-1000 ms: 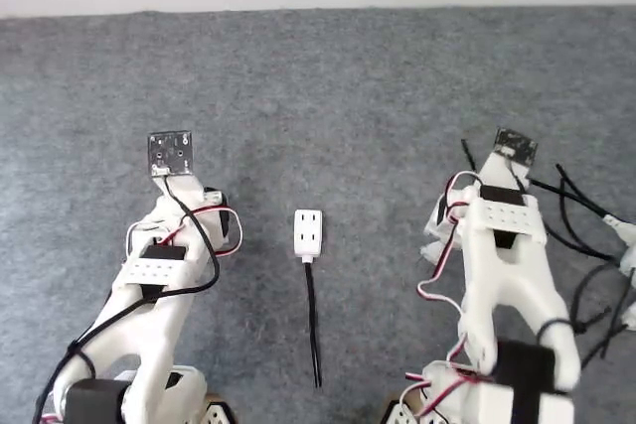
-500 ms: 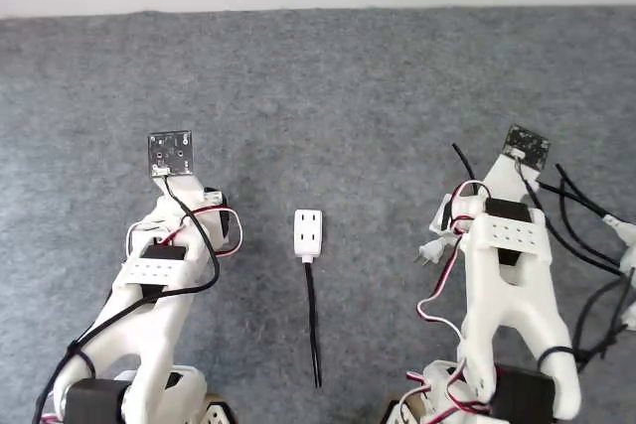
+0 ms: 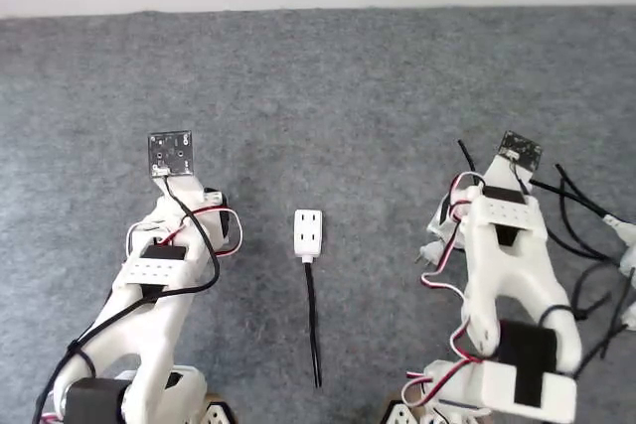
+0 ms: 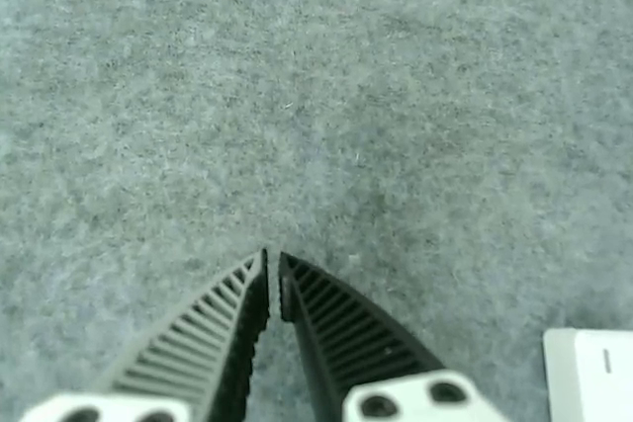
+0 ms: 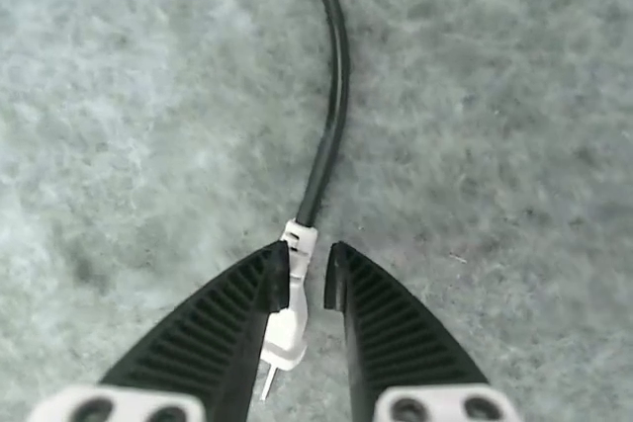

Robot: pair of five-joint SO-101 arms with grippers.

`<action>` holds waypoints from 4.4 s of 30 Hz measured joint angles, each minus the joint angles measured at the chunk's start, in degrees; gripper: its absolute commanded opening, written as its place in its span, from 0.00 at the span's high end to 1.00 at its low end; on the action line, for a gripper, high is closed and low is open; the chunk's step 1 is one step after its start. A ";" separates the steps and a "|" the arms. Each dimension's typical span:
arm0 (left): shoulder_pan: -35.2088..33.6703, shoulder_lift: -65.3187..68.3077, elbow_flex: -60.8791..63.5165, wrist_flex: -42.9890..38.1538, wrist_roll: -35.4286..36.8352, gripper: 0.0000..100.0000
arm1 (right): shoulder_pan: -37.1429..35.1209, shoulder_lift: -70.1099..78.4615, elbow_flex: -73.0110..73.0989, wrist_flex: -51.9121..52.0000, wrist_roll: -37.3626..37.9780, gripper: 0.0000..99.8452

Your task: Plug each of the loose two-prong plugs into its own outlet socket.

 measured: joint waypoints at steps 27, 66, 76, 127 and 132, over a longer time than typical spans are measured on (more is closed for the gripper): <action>0.00 0.35 -0.18 0.00 0.00 0.98 | -0.09 9.93 -9.58 6.24 -0.18 0.93; -1.76 9.76 -14.86 20.13 -1.49 0.98 | -25.41 -8.53 -9.58 10.11 12.66 0.99; -0.79 24.88 -31.12 34.29 -9.14 0.98 | -38.77 -29.27 -9.49 16.35 26.37 0.99; 6.86 -3.87 -0.97 12.84 -27.87 0.98 | -43.87 -31.56 -5.80 11.52 22.33 0.99; 1.93 -4.04 2.90 1.58 -18.55 0.98 | -39.30 -30.42 -5.80 10.29 19.87 0.99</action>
